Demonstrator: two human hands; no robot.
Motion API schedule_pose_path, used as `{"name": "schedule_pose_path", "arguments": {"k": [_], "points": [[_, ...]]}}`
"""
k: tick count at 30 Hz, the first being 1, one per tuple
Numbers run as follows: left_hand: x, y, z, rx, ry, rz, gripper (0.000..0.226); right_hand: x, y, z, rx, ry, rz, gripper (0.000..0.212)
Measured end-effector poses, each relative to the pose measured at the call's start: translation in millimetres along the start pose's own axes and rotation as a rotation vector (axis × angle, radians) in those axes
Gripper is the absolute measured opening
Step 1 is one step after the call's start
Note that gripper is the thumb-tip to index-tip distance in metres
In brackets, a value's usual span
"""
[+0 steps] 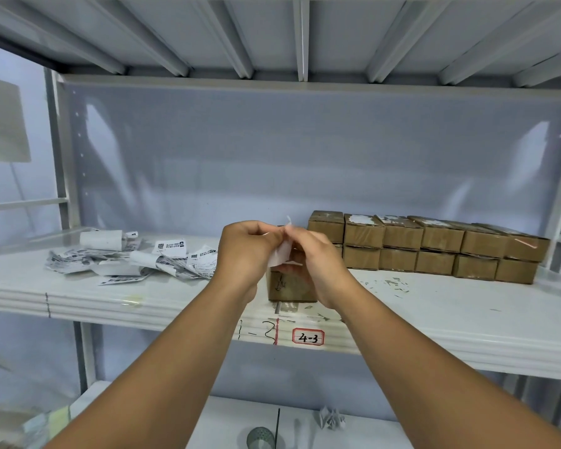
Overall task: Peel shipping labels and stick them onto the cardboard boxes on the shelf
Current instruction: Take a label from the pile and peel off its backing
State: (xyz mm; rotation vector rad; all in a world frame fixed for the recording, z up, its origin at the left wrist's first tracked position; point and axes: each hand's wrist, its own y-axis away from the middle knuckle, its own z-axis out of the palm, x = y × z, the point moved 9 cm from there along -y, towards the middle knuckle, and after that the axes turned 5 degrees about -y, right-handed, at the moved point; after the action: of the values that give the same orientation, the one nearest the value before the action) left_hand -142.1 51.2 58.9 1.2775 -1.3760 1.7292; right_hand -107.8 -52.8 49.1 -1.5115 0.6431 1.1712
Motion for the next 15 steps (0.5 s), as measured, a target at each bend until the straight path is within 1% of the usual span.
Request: {"name": "schedule_pose_path", "arguments": {"k": [2, 4, 6, 9, 12, 15], "points": [[1, 2, 1, -0.010, 0.021, -0.018, 0.016, 0, 0, -3, 0.043, 0.018, -0.005, 0.038], [0, 2, 1, -0.003, 0.039, -0.025, 0.016, 0, -1, -3, 0.067, 0.032, -0.005, 0.040], [-2, 4, 3, -0.008, 0.086, -0.061, 0.018, 1, -1, -3, 0.084, -0.001, 0.011, 0.036], [-13, 2, 6, -0.026, 0.192, -0.185, 0.018, 0, -2, 0, 0.074, -0.071, 0.011, 0.031], [-26, 0, 6, -0.005, 0.267, -0.278, 0.014, -2, -2, 5, 0.027, -0.017, -0.017, 0.028], [-30, 0, 8, 0.017, 0.264, -0.284, 0.020, 0, -3, 5, 0.014, 0.013, -0.019, 0.027]]}}
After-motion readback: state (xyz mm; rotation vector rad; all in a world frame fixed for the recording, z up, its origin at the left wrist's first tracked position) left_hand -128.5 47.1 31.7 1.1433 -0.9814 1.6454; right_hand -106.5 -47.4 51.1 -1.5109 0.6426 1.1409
